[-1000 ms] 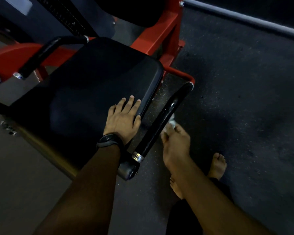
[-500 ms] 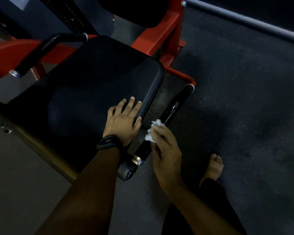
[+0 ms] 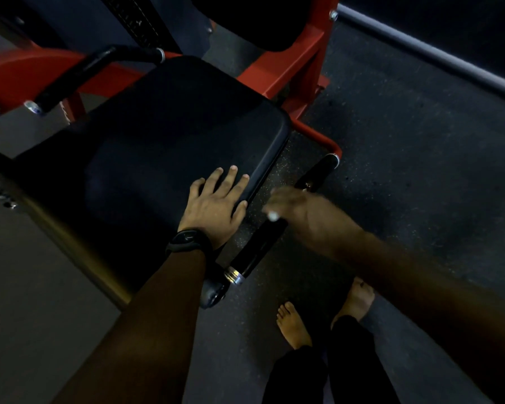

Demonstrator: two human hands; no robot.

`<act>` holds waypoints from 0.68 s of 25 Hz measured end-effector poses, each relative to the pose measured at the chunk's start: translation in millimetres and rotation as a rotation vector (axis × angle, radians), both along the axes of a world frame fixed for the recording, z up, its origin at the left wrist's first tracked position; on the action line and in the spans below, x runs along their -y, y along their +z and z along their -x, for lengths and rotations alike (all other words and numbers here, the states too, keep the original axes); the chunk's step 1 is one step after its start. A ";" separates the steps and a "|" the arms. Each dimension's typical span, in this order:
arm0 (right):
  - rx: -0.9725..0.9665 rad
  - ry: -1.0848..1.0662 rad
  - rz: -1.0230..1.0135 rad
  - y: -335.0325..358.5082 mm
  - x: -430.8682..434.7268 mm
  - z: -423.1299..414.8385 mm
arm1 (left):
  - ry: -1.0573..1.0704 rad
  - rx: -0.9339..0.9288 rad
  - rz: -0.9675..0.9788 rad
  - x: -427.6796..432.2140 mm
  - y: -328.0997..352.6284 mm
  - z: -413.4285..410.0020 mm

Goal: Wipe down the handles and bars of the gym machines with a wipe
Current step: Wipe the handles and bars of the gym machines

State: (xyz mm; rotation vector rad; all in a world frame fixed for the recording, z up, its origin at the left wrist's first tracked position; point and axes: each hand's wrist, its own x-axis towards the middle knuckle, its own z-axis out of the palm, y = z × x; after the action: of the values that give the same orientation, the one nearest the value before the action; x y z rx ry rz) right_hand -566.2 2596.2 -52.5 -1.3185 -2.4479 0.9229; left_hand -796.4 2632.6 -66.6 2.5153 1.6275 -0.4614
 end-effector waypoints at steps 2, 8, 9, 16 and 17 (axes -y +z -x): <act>-0.019 0.201 0.028 -1.5 -3.9 2.2 | -0.023 -0.014 -0.017 -0.1 -0.6 0.2; 0.077 0.107 0.237 11.4 -28.0 -3.2 | -0.019 0.000 -0.014 -0.4 -2.0 0.9; 0.033 0.176 0.255 15.5 -24.1 -1.0 | -0.016 0.006 -0.014 -0.9 -2.0 1.1; 0.099 0.134 0.306 18.2 -32.1 1.6 | -0.018 0.013 -0.017 -0.8 -2.8 0.9; 0.106 0.139 0.282 15.4 -34.6 -2.8 | -0.021 0.013 -0.020 -0.3 -2.8 1.1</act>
State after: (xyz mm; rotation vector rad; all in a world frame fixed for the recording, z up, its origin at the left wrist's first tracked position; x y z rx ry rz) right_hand -563.3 2630.7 -37.1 -1.3246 -2.5904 1.3060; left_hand -797.5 2632.9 -69.4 2.5468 1.6108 -0.4326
